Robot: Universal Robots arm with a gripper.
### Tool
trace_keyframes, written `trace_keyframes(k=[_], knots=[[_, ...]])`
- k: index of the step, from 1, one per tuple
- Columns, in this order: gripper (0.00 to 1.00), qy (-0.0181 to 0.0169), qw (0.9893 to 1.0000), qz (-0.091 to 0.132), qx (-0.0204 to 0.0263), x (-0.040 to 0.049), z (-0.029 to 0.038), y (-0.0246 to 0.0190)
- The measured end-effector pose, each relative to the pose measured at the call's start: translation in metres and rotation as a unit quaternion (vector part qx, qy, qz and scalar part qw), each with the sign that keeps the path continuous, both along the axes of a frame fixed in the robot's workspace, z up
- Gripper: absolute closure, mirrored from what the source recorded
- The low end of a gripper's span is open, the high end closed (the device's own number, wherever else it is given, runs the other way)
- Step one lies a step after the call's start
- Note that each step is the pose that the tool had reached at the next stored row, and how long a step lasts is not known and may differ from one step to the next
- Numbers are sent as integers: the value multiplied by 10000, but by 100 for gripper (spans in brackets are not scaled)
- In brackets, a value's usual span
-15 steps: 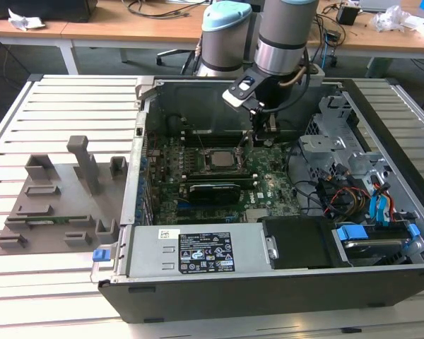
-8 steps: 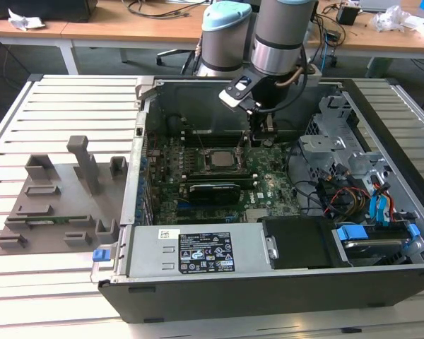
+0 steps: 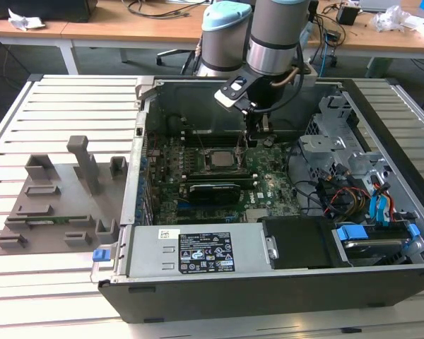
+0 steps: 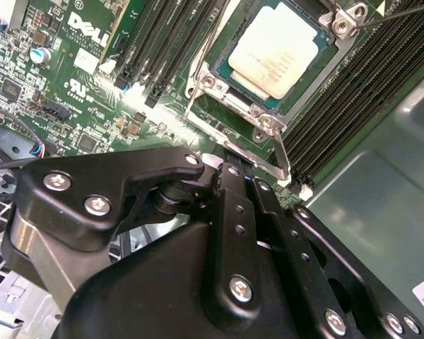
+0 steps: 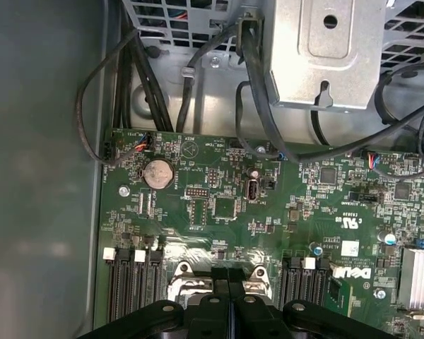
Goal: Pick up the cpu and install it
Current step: 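Close the cpu cover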
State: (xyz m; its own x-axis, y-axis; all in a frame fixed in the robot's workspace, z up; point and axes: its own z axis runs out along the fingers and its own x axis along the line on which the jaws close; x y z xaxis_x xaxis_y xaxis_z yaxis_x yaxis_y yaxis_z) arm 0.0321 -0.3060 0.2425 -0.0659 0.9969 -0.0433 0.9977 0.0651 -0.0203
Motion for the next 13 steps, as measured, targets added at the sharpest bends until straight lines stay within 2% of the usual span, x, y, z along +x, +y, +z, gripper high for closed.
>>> trace_keyframes(k=[13], knots=[[89, 0, 10000, 0, 0, -92, -1, 0]])
